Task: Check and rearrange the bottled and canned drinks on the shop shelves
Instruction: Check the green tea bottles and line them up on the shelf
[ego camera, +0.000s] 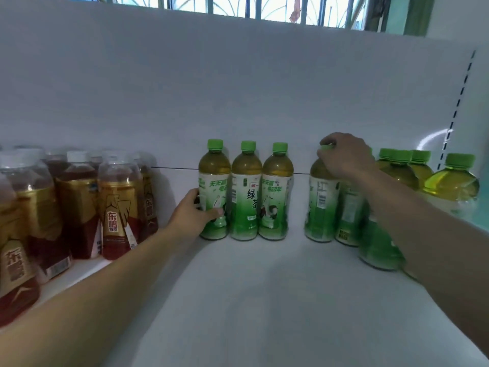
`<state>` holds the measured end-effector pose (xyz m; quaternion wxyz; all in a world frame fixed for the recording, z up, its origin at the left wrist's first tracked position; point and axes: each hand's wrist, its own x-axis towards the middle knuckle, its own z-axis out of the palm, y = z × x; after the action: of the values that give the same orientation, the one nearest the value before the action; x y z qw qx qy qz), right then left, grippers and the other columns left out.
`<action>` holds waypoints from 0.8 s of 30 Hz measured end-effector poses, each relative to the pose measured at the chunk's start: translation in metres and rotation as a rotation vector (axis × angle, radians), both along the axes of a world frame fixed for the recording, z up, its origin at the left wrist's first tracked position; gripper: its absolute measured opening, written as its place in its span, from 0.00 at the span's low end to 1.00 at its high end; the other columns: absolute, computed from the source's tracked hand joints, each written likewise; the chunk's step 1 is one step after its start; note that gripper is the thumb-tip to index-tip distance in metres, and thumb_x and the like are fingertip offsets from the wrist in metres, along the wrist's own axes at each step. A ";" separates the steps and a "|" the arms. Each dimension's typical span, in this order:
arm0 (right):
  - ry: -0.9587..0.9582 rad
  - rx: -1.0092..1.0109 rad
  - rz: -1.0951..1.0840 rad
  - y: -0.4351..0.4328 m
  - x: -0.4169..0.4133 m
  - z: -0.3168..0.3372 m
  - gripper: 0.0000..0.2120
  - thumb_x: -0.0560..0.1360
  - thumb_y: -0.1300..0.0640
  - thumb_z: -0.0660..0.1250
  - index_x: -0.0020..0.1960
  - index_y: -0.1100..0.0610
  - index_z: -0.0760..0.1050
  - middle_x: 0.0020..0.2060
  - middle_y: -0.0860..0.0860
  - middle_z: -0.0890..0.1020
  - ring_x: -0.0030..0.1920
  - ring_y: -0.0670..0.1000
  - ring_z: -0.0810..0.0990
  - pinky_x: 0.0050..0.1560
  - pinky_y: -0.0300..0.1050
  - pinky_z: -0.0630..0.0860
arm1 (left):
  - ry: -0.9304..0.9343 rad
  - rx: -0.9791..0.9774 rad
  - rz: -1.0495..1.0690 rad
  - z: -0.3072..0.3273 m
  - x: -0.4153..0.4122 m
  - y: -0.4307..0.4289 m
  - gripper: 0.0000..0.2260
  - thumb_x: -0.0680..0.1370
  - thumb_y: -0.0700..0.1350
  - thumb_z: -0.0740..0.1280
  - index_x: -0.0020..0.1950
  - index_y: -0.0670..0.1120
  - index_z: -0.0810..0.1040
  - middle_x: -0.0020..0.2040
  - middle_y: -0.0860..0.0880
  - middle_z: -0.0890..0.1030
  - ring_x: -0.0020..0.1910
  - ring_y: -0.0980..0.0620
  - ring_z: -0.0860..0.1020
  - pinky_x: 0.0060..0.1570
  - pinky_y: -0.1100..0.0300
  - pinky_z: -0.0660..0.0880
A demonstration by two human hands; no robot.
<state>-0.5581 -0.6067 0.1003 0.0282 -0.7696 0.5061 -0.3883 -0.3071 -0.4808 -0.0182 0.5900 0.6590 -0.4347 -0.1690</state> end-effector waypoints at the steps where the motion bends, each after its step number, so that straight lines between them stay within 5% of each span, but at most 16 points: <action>1: -0.013 -0.015 0.026 0.004 -0.001 0.001 0.17 0.81 0.52 0.65 0.69 0.53 0.76 0.70 0.53 0.76 0.68 0.57 0.74 0.64 0.49 0.71 | -0.018 0.009 0.007 0.003 0.000 0.001 0.28 0.74 0.39 0.76 0.71 0.45 0.69 0.61 0.48 0.77 0.57 0.49 0.76 0.57 0.55 0.74; 5: -0.059 -0.061 0.126 0.030 -0.010 0.006 0.17 0.77 0.49 0.72 0.64 0.51 0.80 0.65 0.49 0.80 0.65 0.52 0.77 0.65 0.49 0.72 | -0.323 -0.249 0.241 0.026 -0.020 0.018 0.27 0.77 0.44 0.72 0.74 0.49 0.67 0.68 0.52 0.72 0.64 0.54 0.73 0.64 0.57 0.72; 8: -0.153 -0.135 0.217 0.056 -0.023 0.012 0.16 0.76 0.48 0.73 0.62 0.50 0.82 0.61 0.47 0.82 0.60 0.47 0.77 0.63 0.46 0.73 | -0.383 -0.404 0.019 0.041 -0.056 0.040 0.17 0.80 0.45 0.69 0.67 0.53 0.71 0.62 0.56 0.76 0.57 0.61 0.76 0.54 0.72 0.72; 10: -0.227 -0.145 0.312 0.074 -0.027 0.017 0.15 0.75 0.47 0.74 0.60 0.50 0.83 0.54 0.45 0.82 0.55 0.44 0.78 0.60 0.43 0.74 | -0.334 -0.246 -0.197 0.039 -0.078 0.047 0.19 0.78 0.52 0.70 0.67 0.54 0.72 0.60 0.59 0.77 0.56 0.63 0.77 0.51 0.71 0.72; 13: -0.317 -0.060 0.481 0.092 -0.024 0.014 0.10 0.73 0.48 0.77 0.53 0.48 0.84 0.48 0.41 0.83 0.48 0.39 0.79 0.50 0.34 0.74 | -0.219 0.086 -0.454 0.026 -0.099 0.053 0.37 0.66 0.67 0.75 0.71 0.56 0.69 0.61 0.61 0.78 0.58 0.62 0.78 0.57 0.64 0.73; 18: -0.317 -0.023 0.654 0.104 -0.013 -0.009 0.11 0.71 0.47 0.77 0.52 0.45 0.82 0.47 0.41 0.83 0.46 0.38 0.79 0.43 0.30 0.76 | -0.186 0.171 -0.594 0.004 -0.096 0.060 0.27 0.66 0.55 0.78 0.64 0.54 0.77 0.58 0.58 0.83 0.58 0.59 0.81 0.63 0.58 0.75; 24: -0.473 0.112 0.905 0.096 -0.011 -0.029 0.06 0.76 0.50 0.72 0.53 0.48 0.82 0.49 0.47 0.87 0.51 0.43 0.84 0.52 0.37 0.79 | -0.172 0.087 -0.671 -0.002 -0.091 0.065 0.22 0.70 0.44 0.73 0.64 0.48 0.77 0.59 0.54 0.84 0.60 0.56 0.81 0.59 0.64 0.76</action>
<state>-0.5687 -0.5106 0.0709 0.3484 -0.8001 0.1221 -0.4727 -0.3984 -0.4161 -0.0200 0.4343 0.5157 -0.6676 -0.3158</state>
